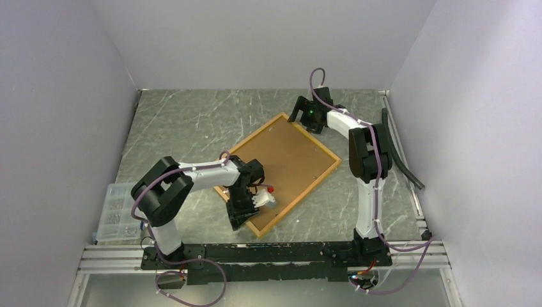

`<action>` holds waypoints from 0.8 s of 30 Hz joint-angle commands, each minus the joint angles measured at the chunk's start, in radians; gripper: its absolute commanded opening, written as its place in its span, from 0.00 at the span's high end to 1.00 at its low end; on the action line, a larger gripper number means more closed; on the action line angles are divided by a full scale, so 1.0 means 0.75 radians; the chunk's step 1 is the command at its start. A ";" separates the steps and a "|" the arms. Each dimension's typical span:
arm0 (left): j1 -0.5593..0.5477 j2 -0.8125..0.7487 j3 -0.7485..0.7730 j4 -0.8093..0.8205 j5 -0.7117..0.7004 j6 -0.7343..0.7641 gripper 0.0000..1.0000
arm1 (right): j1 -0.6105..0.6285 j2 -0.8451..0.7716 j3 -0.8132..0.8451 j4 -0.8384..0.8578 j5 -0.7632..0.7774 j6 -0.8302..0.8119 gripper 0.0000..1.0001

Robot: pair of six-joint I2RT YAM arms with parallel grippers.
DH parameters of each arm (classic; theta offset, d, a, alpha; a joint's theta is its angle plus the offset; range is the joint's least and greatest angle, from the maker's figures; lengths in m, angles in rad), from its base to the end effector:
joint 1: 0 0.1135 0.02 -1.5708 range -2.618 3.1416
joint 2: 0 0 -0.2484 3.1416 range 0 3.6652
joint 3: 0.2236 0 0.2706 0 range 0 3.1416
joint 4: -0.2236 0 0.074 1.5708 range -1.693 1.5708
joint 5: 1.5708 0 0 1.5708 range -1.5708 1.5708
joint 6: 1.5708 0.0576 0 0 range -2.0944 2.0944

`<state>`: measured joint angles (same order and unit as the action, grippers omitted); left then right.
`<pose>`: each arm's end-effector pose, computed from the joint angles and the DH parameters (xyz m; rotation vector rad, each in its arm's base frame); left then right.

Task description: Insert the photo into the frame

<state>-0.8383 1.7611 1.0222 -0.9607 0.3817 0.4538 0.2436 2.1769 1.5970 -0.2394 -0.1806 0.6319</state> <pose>0.1754 -0.2270 0.0977 -1.7167 -2.3368 0.5141 0.4869 0.1317 0.1278 0.3892 2.4355 0.6143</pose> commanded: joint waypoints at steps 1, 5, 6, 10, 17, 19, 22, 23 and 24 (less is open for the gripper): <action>0.035 -0.085 0.035 0.105 0.069 0.041 0.57 | -0.014 -0.079 0.111 -0.218 0.054 -0.036 0.00; 0.260 -0.204 0.172 -0.083 0.222 0.129 0.52 | -0.038 -0.255 0.039 -0.245 0.156 -0.055 0.00; 0.349 -0.222 0.229 -0.120 0.255 0.155 0.51 | -0.038 -0.311 -0.004 -0.243 0.170 -0.052 0.00; 0.672 -0.164 0.480 -0.100 0.272 0.154 0.50 | -0.037 -0.585 -0.318 -0.196 0.126 0.026 0.00; 1.054 0.289 0.918 0.031 0.233 -0.150 0.60 | 0.028 -1.033 -0.934 -0.132 -0.036 0.147 0.00; 1.112 0.416 1.007 0.027 0.262 -0.229 0.63 | 0.077 -1.125 -1.054 -0.158 -0.053 0.173 0.00; 1.176 0.507 1.032 0.065 0.290 -0.283 0.63 | 0.138 -1.245 -1.199 -0.204 -0.057 0.213 0.00; 1.177 0.517 1.016 0.081 0.292 -0.286 0.64 | 0.155 -1.274 -1.240 -0.208 -0.061 0.230 0.00; 1.175 0.521 0.994 0.095 0.302 -0.293 0.64 | 0.168 -1.298 -1.272 -0.210 -0.068 0.247 0.00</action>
<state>0.0433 2.1544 1.7706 -0.8944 0.5529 0.3141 0.3363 1.2926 0.7021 -0.3866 -0.2031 0.7536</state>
